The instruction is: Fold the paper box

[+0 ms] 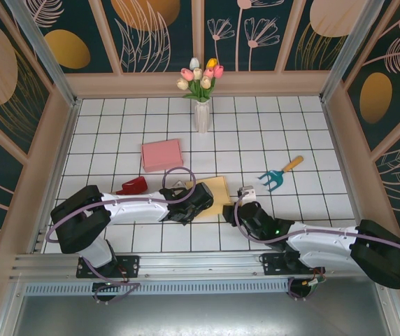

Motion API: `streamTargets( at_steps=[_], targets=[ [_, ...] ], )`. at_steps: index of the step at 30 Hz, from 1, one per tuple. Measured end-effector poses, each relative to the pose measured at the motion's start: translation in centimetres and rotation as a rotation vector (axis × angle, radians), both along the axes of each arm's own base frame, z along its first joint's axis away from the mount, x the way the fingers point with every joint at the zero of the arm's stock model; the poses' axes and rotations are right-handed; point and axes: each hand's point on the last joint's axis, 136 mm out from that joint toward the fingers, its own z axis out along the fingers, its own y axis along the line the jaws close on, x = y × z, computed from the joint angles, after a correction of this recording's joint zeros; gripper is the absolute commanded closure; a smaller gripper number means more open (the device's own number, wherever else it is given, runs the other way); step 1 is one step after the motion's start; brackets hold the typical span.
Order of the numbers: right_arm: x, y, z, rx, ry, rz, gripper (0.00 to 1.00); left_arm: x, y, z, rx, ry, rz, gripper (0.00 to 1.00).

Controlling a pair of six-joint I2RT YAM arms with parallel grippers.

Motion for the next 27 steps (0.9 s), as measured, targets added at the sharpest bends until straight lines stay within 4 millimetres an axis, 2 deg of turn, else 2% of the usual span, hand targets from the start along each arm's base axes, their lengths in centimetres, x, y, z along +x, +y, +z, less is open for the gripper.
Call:
streamTargets(
  at_steps=[27],
  targets=[
    [-0.97,0.93,-0.05,0.085,0.027,0.047,0.57,0.05,0.02,-0.12,-0.006,-0.006,0.002,0.17]
  ],
)
